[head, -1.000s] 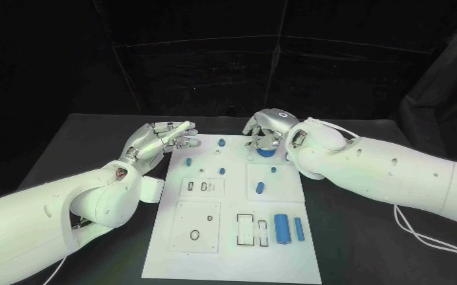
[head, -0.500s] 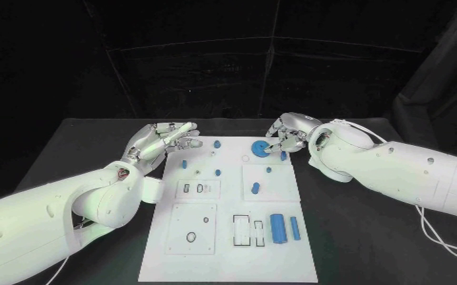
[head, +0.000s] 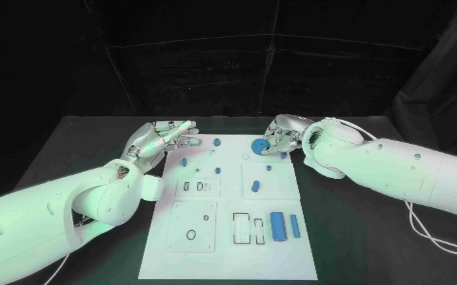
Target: Assemble the parts on the task board
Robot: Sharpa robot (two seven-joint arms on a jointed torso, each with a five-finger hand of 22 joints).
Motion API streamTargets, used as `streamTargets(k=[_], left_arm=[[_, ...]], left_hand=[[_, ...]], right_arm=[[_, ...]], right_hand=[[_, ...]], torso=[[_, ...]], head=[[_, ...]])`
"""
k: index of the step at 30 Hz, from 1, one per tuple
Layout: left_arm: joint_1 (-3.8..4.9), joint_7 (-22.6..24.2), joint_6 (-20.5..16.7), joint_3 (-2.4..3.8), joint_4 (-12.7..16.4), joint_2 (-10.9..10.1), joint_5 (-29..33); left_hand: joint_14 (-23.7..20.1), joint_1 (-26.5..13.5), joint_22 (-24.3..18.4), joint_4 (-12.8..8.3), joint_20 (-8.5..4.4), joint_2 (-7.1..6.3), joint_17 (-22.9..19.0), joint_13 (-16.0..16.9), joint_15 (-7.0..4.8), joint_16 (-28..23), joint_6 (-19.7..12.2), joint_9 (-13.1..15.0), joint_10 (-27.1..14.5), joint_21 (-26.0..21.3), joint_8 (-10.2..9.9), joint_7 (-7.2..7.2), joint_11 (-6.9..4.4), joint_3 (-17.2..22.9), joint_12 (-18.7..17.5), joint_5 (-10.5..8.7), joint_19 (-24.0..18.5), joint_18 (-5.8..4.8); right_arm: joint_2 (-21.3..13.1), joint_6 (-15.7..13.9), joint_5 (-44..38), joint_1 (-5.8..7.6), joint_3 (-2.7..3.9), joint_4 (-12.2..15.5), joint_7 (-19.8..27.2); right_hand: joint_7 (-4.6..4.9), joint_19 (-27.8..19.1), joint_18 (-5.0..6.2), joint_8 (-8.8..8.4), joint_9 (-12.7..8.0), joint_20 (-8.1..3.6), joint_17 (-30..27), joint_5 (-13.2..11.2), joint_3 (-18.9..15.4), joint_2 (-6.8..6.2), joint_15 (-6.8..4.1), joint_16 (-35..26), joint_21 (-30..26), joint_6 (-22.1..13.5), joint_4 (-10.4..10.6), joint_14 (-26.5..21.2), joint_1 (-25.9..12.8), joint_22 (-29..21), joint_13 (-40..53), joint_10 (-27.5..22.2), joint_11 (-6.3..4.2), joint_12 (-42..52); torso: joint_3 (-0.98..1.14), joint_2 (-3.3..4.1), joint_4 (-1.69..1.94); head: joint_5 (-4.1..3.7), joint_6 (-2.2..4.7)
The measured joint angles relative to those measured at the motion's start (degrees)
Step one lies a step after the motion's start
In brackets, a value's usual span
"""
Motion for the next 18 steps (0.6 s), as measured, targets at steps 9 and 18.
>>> streamTargets(k=[9,18], left_arm=[[0.0,-0.01,0.06,0.0,-0.07,0.02,0.0],[0.0,-0.05,0.19,-0.01,-0.19,0.11,0.0]], left_hand=[[0.0,0.0,0.0,0.0,0.0,0.0,-0.01,0.0,0.0,0.0,0.0,0.0,0.0,0.0,0.0,0.0,0.0,0.0,0.0,0.0,0.0,0.0],[0.0,0.0,0.01,0.0,0.0,0.0,-0.01,0.01,0.0,0.0,0.0,0.0,0.0,0.0,0.0,0.0,0.0,0.0,0.0,0.0,0.0,0.0]], right_arm=[[1.07,0.47,-0.98,0.0,0.0,-0.81,-0.24],[2.02,0.51,-2.22,0.03,0.02,-1.6,-0.28]], right_hand=[[0.0,0.0,0.0,0.23,0.0,0.0,0.97,0.0,0.23,0.73,0.0,0.55,0.23,0.0,0.23,0.0,0.74,0.36,2.28,0.0,0.0,1.74],[0.0,0.0,0.01,0.25,-0.01,0.0,1.58,0.0,0.22,0.94,0.01,0.82,0.45,0.0,0.22,0.0,1.57,0.63,3.83,0.43,0.01,3.09]], torso=[[-0.01,-0.01,0.03],[0.0,-0.01,0.03]], head=[[0.04,-0.15],[0.05,-0.29]])
